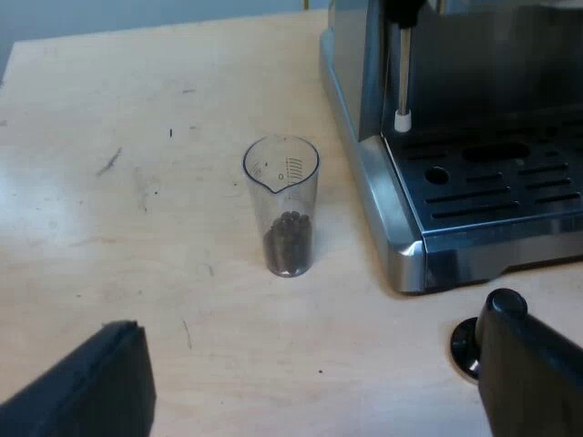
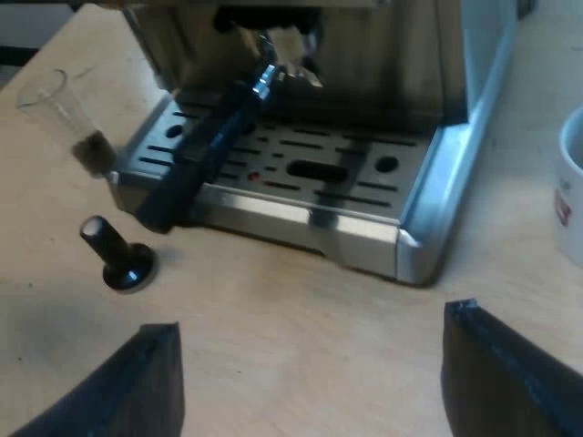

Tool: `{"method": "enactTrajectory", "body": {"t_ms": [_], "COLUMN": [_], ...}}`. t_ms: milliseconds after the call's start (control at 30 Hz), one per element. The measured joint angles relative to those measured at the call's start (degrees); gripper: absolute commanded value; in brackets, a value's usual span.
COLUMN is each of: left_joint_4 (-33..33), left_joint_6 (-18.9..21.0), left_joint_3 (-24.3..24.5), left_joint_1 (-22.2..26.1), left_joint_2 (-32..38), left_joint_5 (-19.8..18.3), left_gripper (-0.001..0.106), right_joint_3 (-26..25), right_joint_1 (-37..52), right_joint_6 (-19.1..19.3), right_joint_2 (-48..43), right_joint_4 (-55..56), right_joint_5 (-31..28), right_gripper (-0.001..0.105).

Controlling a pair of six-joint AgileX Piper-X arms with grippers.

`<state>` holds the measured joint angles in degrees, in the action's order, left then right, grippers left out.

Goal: Pour the beans into the coffee machine

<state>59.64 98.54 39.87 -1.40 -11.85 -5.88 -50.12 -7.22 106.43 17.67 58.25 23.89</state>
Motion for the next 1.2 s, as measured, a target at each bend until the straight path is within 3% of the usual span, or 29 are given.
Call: {"method": "enactTrajectory", "body": {"t_ms": [333, 600, 733, 900, 1133, 1200], "left_joint_4": [-2.26, -3.64, -3.8, -6.34, -6.75, -7.32], "left_joint_6": [0.0, 0.0, -0.1, -0.1, -0.9, -1.41], "left_joint_3": [0.0, 0.0, 0.0, 0.0, 0.0, 0.0], "left_joint_1": [0.0, 0.0, 0.0, 0.0, 0.0, 0.0], "left_joint_2": [-5.1, -7.98, -9.26, -10.8, -12.14, -12.42], "left_joint_5": [0.0, 0.0, 0.0, 0.0, 0.0, 0.0], "left_gripper": [0.075, 0.075, 0.075, 0.075, 0.075, 0.075], "right_joint_3": [-0.43, -0.49, -0.49, -0.49, -0.49, -0.49], "right_joint_1": [-7.31, -14.1, -17.0, -26.87, -33.14, -38.09], "right_joint_6": [0.24, 0.24, 0.24, 0.72, 0.72, 0.72], "right_joint_2": [5.14, 9.92, 11.95, 17.12, 21.34, 25.29], "right_joint_4": [-7.96, -13.46, -14.51, -19.27, -22.0, -25.36], "right_joint_5": [3.61, 2.97, 0.16, -6.31, -10.35, -15.25], "right_gripper": [0.062, 0.062, 0.062, 0.062, 0.062, 0.062]}}
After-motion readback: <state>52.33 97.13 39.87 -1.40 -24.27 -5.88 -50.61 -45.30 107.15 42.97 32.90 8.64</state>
